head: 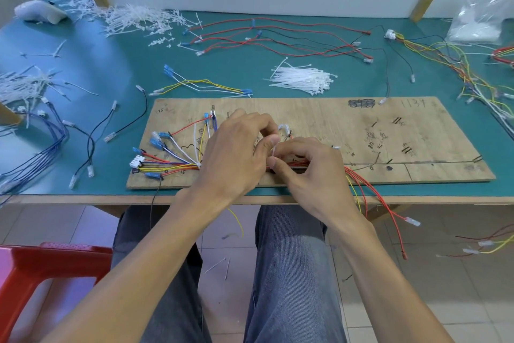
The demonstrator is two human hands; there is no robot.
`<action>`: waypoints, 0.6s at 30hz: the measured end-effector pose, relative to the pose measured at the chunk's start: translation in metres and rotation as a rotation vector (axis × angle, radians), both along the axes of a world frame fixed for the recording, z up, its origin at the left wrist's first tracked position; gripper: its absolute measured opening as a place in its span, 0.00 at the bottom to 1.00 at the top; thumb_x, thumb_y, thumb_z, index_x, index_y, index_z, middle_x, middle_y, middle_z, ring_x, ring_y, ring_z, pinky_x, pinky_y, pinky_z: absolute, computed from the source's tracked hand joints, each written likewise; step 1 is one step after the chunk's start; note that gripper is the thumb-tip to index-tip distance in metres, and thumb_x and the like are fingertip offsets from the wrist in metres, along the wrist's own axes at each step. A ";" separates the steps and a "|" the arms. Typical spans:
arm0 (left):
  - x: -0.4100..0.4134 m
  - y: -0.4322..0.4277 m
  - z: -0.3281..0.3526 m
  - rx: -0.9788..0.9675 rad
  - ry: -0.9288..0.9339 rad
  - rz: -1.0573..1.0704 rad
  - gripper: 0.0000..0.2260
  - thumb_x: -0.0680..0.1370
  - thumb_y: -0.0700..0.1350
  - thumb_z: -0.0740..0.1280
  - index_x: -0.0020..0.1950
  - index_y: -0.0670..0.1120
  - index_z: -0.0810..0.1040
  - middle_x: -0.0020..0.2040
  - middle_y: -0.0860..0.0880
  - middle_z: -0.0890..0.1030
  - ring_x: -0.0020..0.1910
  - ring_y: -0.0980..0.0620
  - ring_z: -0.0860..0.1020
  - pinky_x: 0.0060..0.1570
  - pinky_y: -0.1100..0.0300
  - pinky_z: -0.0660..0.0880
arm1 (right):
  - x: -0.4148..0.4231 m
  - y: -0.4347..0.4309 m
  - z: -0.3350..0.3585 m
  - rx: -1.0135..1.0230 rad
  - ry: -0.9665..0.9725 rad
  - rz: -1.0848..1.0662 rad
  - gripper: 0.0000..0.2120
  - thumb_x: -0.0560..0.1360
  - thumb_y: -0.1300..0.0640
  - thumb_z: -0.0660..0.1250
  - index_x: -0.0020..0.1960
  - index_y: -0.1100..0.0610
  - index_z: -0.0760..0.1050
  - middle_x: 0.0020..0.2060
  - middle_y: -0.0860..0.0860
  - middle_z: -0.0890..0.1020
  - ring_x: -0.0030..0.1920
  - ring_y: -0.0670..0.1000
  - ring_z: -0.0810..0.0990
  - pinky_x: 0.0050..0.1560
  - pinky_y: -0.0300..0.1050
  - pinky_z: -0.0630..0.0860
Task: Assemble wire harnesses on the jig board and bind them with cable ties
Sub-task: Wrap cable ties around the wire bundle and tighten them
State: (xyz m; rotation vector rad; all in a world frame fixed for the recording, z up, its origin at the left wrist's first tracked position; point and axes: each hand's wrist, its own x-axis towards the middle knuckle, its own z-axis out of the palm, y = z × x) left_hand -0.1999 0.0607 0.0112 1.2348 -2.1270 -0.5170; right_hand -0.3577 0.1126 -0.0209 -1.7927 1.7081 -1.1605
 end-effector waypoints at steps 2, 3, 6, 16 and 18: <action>-0.001 0.000 -0.002 0.001 0.009 0.018 0.02 0.80 0.47 0.71 0.48 0.52 0.82 0.44 0.53 0.80 0.49 0.50 0.76 0.50 0.46 0.75 | -0.002 -0.002 0.003 0.025 0.003 0.027 0.01 0.75 0.56 0.78 0.46 0.51 0.88 0.44 0.41 0.87 0.51 0.43 0.83 0.57 0.44 0.77; -0.002 0.000 -0.002 -0.005 0.021 0.033 0.02 0.81 0.47 0.71 0.48 0.52 0.82 0.44 0.53 0.79 0.48 0.50 0.76 0.49 0.47 0.74 | -0.003 -0.003 0.005 0.038 -0.004 0.037 0.02 0.75 0.57 0.78 0.47 0.52 0.89 0.45 0.41 0.88 0.51 0.42 0.83 0.57 0.41 0.77; -0.004 -0.001 -0.002 -0.050 0.098 0.073 0.04 0.81 0.46 0.71 0.47 0.49 0.83 0.39 0.59 0.76 0.43 0.51 0.73 0.45 0.51 0.71 | -0.004 -0.006 0.008 0.088 0.010 0.045 0.04 0.72 0.59 0.79 0.46 0.51 0.89 0.44 0.41 0.88 0.49 0.38 0.84 0.55 0.35 0.77; 0.009 -0.007 -0.002 0.085 0.185 -0.069 0.02 0.80 0.50 0.74 0.50 0.53 0.84 0.46 0.62 0.82 0.55 0.54 0.71 0.56 0.63 0.69 | -0.011 -0.013 0.012 0.218 0.011 0.044 0.02 0.73 0.53 0.79 0.44 0.47 0.88 0.37 0.38 0.86 0.43 0.38 0.83 0.48 0.35 0.75; 0.013 -0.006 0.000 0.131 0.171 -0.080 0.03 0.77 0.51 0.77 0.48 0.56 0.84 0.45 0.58 0.82 0.55 0.54 0.72 0.54 0.64 0.69 | -0.012 -0.014 0.014 0.200 -0.002 0.065 0.03 0.75 0.55 0.78 0.46 0.47 0.87 0.36 0.38 0.86 0.40 0.40 0.83 0.45 0.35 0.76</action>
